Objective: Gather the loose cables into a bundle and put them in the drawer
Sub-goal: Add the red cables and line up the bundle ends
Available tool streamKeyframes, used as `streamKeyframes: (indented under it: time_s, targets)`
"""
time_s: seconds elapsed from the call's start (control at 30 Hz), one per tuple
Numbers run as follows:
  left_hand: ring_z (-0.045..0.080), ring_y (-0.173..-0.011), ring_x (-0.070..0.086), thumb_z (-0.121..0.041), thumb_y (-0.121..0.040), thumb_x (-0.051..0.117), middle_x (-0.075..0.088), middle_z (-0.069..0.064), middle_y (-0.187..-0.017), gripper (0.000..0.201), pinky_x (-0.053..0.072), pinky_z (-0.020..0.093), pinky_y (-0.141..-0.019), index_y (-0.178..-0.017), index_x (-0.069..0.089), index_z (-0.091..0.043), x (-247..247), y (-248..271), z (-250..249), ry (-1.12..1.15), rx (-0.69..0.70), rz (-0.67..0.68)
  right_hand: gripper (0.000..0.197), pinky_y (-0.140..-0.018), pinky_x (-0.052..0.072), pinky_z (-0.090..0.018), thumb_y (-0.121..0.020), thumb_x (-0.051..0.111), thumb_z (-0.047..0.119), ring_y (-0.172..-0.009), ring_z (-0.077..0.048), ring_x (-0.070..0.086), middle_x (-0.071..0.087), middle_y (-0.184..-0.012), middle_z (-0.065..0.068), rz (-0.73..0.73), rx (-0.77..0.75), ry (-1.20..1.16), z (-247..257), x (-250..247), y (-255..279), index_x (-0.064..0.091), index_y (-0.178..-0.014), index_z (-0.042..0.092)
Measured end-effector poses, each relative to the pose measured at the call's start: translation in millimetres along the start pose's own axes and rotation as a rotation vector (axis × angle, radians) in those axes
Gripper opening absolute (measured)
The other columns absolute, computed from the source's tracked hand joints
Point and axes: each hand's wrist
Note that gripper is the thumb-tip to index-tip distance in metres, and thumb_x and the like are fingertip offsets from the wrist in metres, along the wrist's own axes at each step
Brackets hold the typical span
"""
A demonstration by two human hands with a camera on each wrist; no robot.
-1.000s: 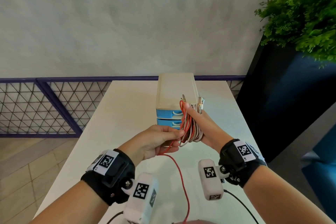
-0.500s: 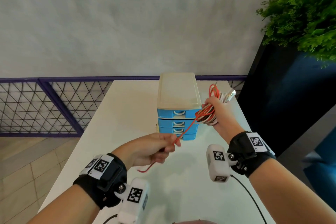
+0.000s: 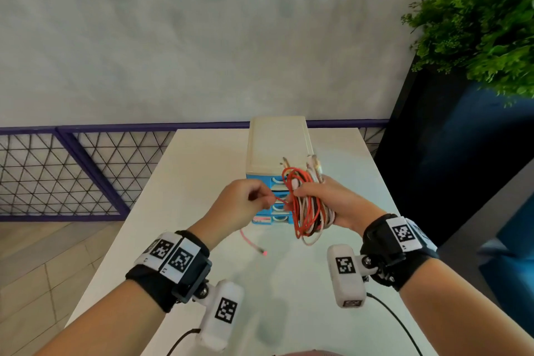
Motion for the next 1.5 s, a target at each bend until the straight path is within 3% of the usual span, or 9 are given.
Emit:
streamKeyframes:
  time_s: [0.33, 0.43, 0.53, 0.7, 0.87, 0.93, 1.1, 1.3, 1.5]
  targets:
    - [0.01, -0.051, 0.045, -0.037, -0.093, 0.054, 0.056, -0.005, -0.059, 0.032, 0.036, 0.022, -0.052, -0.069, 0.062, -0.018, -5.8, -2.5, -5.0, -0.083, -0.111, 0.057, 0.019, -0.068, 0.054, -0.037, -0.082, 0.065, 0.008, -0.064, -0.023, 0.062, 0.063, -0.077, -0.016, -0.047, 0.028, 0.115, -11.1, 3.4, -0.3, 0.06, -0.1, 0.004]
    - [0.011, -0.047, 0.03, -0.035, -0.1, 0.04, 0.041, -0.006, -0.057, 0.035, 0.029, 0.021, -0.048, -0.076, 0.055, -0.016, -18.6, 4.7, 6.0, 0.319, -0.386, 0.226, 0.038, -0.069, 0.054, -0.042, -0.077, 0.069, 0.014, -0.061, -0.026, 0.063, 0.064, -0.075, -0.015, -0.189, 0.028, 0.054, -13.4, -13.7, -4.9, 0.055, -0.109, 0.001]
    - [0.008, -0.05, 0.044, -0.017, -0.101, 0.039, 0.049, -0.004, -0.063, 0.025, 0.047, 0.021, -0.051, -0.087, 0.058, -0.012, -24.5, 11.3, 5.3, 0.783, -0.592, 0.293, 0.023, -0.065, 0.055, -0.039, -0.083, 0.071, 0.019, -0.058, -0.025, 0.064, 0.064, -0.068, -0.01, -0.224, -0.02, -0.005, -16.1, -21.4, -5.8, 0.058, -0.096, 0.006]
    - [0.008, -0.057, 0.065, -0.012, -0.092, 0.053, 0.067, 0.0, -0.067, 0.015, 0.059, 0.027, -0.067, -0.087, 0.067, -0.009, -12.6, 12.4, -27.2, 1.028, -0.616, 0.29, 0.033, -0.063, 0.059, -0.033, -0.09, 0.065, 0.033, -0.079, -0.026, 0.073, 0.073, -0.098, -0.016, -0.057, -0.082, -0.135, -17.5, 0.1, -2.4, 0.065, -0.113, 0.01]
    - [0.007, -0.058, 0.069, -0.014, -0.088, 0.062, 0.073, 0.002, -0.069, 0.008, 0.059, 0.022, -0.06, -0.088, 0.068, -0.008, 7.4, 10.0, -42.9, 0.935, -0.601, 0.309, 0.052, -0.085, 0.054, -0.04, -0.087, 0.06, 0.051, -0.097, -0.033, 0.067, 0.069, -0.109, -0.02, 0.096, -0.066, -0.114, -16.9, 13.6, -3.4, 0.065, -0.119, 0.01]
    - [0.006, -0.055, 0.068, -0.014, -0.087, 0.064, 0.072, 0.002, -0.067, 0.007, 0.059, 0.02, -0.057, -0.087, 0.067, -0.008, 12.4, 10.1, -45.6, 0.879, -0.596, 0.322, 0.044, -0.076, 0.056, -0.037, -0.088, 0.065, 0.045, -0.089, -0.031, 0.069, 0.07, -0.101, -0.017, 0.12, -0.057, -0.058, -16.4, 16.6, -3.3, 0.067, -0.114, 0.01]
    - [0.004, -0.038, 0.039, -0.03, -0.094, 0.056, 0.058, -0.007, -0.06, 0.02, 0.038, 0.016, -0.041, -0.081, 0.062, -0.016, 14.8, 13.2, -44.5, 0.622, -0.507, 0.371, 0.013, -0.047, 0.047, -0.027, -0.082, 0.064, 0.014, -0.048, -0.021, 0.059, 0.059, -0.062, -0.012, -0.148, -0.061, 0.033, -16.8, 10.9, -7.7, 0.059, -0.09, 0.006]
    - [0.007, -0.045, 0.03, -0.035, -0.099, 0.043, 0.043, -0.009, -0.059, 0.028, 0.028, 0.017, -0.047, -0.078, 0.054, -0.021, 2.8, 31.0, -7.1, 0.584, -0.578, 0.592, 0.01, -0.072, 0.054, -0.045, -0.088, 0.058, 0.011, -0.055, -0.019, 0.065, 0.066, -0.062, -0.006, -0.371, -0.11, -0.321, -4.1, -25.3, -13.7, 0.058, -0.08, 0.007]
    - [0.003, -0.058, 0.049, -0.014, -0.089, 0.061, 0.06, -0.008, -0.066, 0.015, 0.038, 0.015, -0.054, -0.075, 0.064, -0.02, 2.3, 15.2, 5.7, 0.01, -0.167, 0.143, 0.013, -0.063, 0.058, -0.033, -0.089, 0.059, 0.015, -0.069, -0.021, 0.071, 0.07, -0.077, -0.012, -0.085, 0.088, -0.156, -1.4, -17.9, -6.0, 0.063, -0.092, 0.003]
Point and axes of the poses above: each hand's wrist, its own y-axis away from the middle knuckle, its own x-axis out of the palm, z = x × y
